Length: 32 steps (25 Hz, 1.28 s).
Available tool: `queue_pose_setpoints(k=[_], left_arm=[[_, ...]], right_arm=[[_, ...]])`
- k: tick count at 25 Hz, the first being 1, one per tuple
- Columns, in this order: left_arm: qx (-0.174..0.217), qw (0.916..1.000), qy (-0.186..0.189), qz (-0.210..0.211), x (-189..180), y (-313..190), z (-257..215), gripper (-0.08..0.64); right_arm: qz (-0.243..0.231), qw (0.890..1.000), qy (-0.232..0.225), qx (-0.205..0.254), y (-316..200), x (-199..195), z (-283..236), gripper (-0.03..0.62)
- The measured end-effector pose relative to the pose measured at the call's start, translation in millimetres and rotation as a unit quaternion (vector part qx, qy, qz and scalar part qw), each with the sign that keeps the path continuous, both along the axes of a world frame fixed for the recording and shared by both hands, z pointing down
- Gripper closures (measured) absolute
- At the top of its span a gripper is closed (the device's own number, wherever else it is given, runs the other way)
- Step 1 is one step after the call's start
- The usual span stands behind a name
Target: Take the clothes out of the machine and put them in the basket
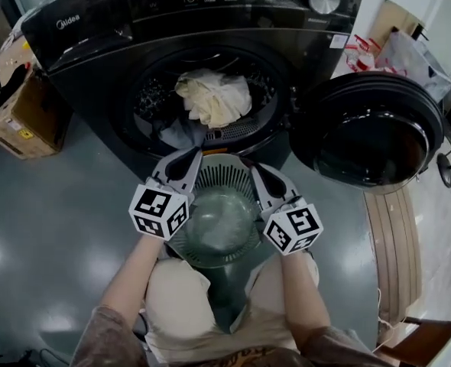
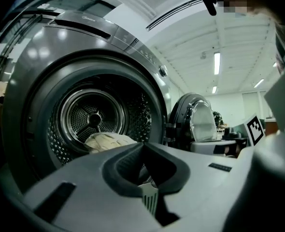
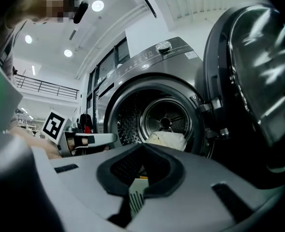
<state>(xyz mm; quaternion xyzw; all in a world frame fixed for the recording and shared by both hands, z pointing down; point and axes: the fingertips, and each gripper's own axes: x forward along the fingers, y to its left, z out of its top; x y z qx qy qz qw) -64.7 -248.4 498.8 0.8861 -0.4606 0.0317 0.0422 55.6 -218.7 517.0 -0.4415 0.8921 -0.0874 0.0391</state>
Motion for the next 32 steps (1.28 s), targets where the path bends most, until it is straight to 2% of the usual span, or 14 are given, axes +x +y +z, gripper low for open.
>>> queue_pose_setpoints(k=[4, 6, 9, 11, 14, 16, 21, 24, 32], left_arm=[[0.001, 1.0, -0.004, -0.001, 8.7, 1.0, 0.9, 0.543], [0.002, 1.0, -0.002, -0.006, 10.4, -2.4, 0.7, 0.504], [-0.001, 0.9999, -0.004, -0.014, 12.1, -7.9, 4.5, 0.391], [-0.005, 0.9998, 0.003, -0.021, 10.1, -11.4, 7.4, 0.277], [-0.008, 0.9992, 0.019, -0.033, 8.0, -19.8, 13.1, 0.137], [-0.009, 0.9992, 0.019, -0.033, 11.6, -30.3, 17.3, 0.094], [-0.013, 0.9993, -0.004, -0.036, 25.1, -75.9, 24.6, 0.072], [-0.016, 0.9985, -0.028, -0.044, 28.8, -111.5, 31.7, 0.071], [-0.062, 0.9904, -0.105, -0.066, 32.7, -183.1, 70.8, 0.071]], right_arm=[[-0.001, 1.0, -0.013, 0.002, 5.5, 6.9, -6.3, 0.597], [-0.005, 1.0, -0.021, 0.002, 7.2, 8.5, -8.3, 0.597], [-0.015, 1.0, 0.012, 0.013, 11.6, 4.9, -8.0, 0.597], [-0.022, 0.999, 0.032, 0.012, 13.7, 1.5, -4.7, 0.597], [-0.03, 0.999, 0.032, 0.006, 16.7, -1.3, -2.8, 0.597], [-0.035, 0.999, 0.032, 0.001, 18.8, -1.4, -0.2, 0.597], [-0.025, 0.999, 0.017, -0.008, 18.6, 13.4, 0.6, 0.597], [-0.016, 1.0, 0.025, -0.004, 20.0, 21.6, -0.2, 0.597], [-0.005, 1.0, 0.019, -0.005, 20.8, 31.9, -3.6, 0.597]])
